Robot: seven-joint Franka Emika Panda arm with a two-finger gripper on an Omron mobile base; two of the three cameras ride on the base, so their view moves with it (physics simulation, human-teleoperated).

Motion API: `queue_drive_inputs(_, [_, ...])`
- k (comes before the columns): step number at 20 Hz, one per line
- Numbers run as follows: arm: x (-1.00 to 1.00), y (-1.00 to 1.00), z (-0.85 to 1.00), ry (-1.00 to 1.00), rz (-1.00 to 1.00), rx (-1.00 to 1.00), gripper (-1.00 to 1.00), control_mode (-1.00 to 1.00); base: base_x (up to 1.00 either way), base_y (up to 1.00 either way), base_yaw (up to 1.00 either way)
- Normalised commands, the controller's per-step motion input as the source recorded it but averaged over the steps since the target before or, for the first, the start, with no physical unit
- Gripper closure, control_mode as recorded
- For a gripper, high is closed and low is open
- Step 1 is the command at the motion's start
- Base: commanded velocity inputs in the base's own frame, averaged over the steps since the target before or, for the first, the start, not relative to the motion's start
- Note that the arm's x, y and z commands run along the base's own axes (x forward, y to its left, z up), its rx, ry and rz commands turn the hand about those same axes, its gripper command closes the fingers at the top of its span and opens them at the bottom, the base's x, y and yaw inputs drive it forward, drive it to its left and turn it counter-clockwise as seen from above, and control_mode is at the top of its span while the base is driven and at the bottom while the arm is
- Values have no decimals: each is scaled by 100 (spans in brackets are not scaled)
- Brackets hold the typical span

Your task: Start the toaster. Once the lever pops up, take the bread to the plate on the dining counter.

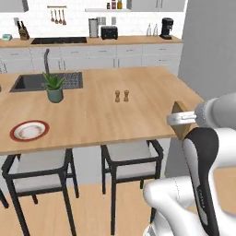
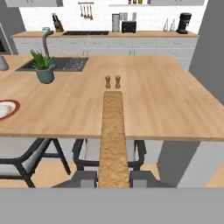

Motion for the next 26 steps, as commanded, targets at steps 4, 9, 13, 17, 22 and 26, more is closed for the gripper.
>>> queue_drive_inputs(4, [0, 0, 0, 0, 0, 0, 100, 100, 0, 100, -18])
queue_drive_inputs(9, [0, 0, 0, 0, 0, 0, 100, 100, 3, 100, -10])
queue_drive_inputs(13, [0, 0, 0, 0, 0, 0, 100, 100, 24, 100, -1])
queue_drive_inputs(17, [0, 0, 0, 0, 0, 0, 100, 100, 40, 100, 0])
queue_drive_inputs(22, [0, 0, 0, 0, 0, 0, 100, 100, 54, 94, -2])
queue_drive_inputs(26, [0, 0, 0, 0, 0, 0, 100, 100, 12, 25, -1])
